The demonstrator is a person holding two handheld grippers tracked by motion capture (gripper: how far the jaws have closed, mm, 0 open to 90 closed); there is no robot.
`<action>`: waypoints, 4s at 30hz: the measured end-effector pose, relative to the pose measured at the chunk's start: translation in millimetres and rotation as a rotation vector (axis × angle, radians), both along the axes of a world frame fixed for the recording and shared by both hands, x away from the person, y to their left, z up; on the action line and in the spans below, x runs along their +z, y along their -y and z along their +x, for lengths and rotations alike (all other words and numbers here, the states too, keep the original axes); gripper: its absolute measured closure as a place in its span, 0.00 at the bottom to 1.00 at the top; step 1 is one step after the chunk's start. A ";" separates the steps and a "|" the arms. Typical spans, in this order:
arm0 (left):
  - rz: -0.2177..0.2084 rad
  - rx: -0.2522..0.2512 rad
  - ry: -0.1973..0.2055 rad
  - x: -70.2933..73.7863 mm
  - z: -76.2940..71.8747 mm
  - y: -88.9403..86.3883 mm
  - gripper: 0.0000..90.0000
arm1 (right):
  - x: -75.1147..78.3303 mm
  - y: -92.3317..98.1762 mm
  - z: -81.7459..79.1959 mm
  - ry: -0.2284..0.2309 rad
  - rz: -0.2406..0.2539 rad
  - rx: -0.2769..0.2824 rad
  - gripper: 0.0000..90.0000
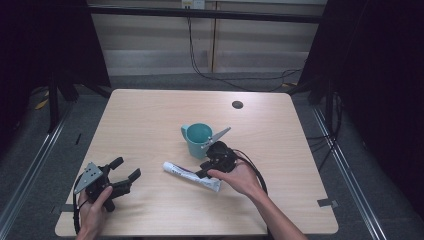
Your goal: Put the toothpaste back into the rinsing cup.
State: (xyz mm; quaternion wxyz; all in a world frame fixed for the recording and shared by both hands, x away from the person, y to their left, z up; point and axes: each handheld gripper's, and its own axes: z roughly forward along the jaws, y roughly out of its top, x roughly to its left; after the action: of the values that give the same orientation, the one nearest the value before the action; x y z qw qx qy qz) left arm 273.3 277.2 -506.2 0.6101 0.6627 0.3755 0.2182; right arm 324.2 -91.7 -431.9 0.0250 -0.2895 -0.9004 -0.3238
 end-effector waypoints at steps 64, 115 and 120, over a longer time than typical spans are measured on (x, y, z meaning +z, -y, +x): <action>-0.005 -0.010 -0.014 0.0 1.8 -1.3 0.17 | -30.5 -77.9 37.7 -0.094 -0.415 0.186 0.70; 0.001 -0.015 -0.026 0.2 2.9 -1.7 0.17 | -25.2 -84.4 41.4 -0.133 -0.503 0.193 0.86; 0.005 -0.015 -0.026 0.2 3.1 -2.0 0.17 | -16.3 -81.8 40.5 -0.141 -0.485 0.188 0.86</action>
State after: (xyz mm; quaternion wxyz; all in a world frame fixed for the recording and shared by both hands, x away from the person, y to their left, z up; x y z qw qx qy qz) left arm 276.4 279.2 -505.9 0.6053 0.6697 0.3779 0.2058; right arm 364.7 -9.9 -448.2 0.0475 -0.2242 -0.9706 -0.0737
